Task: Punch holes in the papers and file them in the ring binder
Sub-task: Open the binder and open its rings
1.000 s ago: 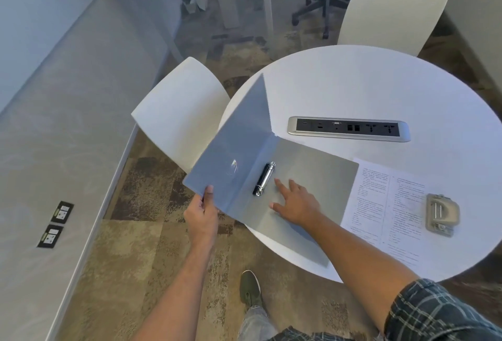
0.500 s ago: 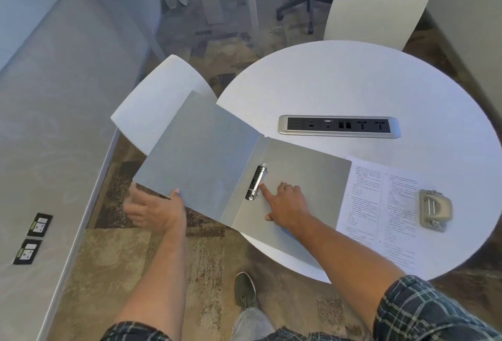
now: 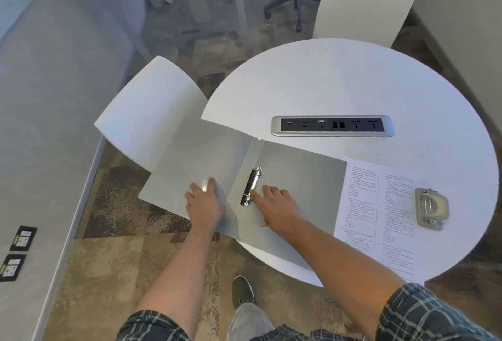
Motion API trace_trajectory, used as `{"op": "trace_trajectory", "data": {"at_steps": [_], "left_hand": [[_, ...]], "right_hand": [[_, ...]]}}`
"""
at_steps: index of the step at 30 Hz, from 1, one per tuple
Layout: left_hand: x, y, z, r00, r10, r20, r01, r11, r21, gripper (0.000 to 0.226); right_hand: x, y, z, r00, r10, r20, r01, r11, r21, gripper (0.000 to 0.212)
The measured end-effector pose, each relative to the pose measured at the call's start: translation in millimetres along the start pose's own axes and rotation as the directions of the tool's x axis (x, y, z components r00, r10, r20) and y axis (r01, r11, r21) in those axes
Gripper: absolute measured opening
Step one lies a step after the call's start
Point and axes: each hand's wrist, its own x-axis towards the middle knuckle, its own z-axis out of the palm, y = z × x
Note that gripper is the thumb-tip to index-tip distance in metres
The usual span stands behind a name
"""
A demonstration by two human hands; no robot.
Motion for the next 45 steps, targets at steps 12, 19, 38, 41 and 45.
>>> {"op": "trace_trajectory", "data": {"at_steps": [12, 19, 38, 41, 45], "left_hand": [[-8.6, 9.9, 10.6, 0.967, 0.173, 0.187, -0.116, 0.952, -0.282, 0.050], [-7.0, 12.6, 0.1, 0.954, 0.167, 0.248, -0.073, 0.935, -0.347, 0.048], [0.5, 19.7, 1.9, 0.926, 0.150, 0.348, 0.015, 0.903, -0.429, 0.041], [-4.0, 23.2, 1.9, 0.935, 0.130, 0.329, 0.018, 0.912, -0.409, 0.033], [-5.5, 24.7, 7.9, 0.945, 0.120, 0.304, 0.023, 0.904, -0.427, 0.030]], "right_hand": [[7.4, -7.2, 0.9, 0.995, 0.029, 0.091, -0.049, 0.972, 0.228, 0.078], [12.6, -5.3, -7.1, 0.990, 0.074, 0.123, -0.108, 0.949, 0.297, 0.069], [22.8, 13.7, -35.1, 0.962, 0.015, 0.273, -0.150, 0.863, 0.482, 0.062], [20.4, 15.5, -31.3, 0.961, 0.012, 0.278, -0.160, 0.842, 0.516, 0.065], [21.6, 19.0, -29.7, 0.955, 0.018, 0.294, -0.196, 0.784, 0.589, 0.063]]}}
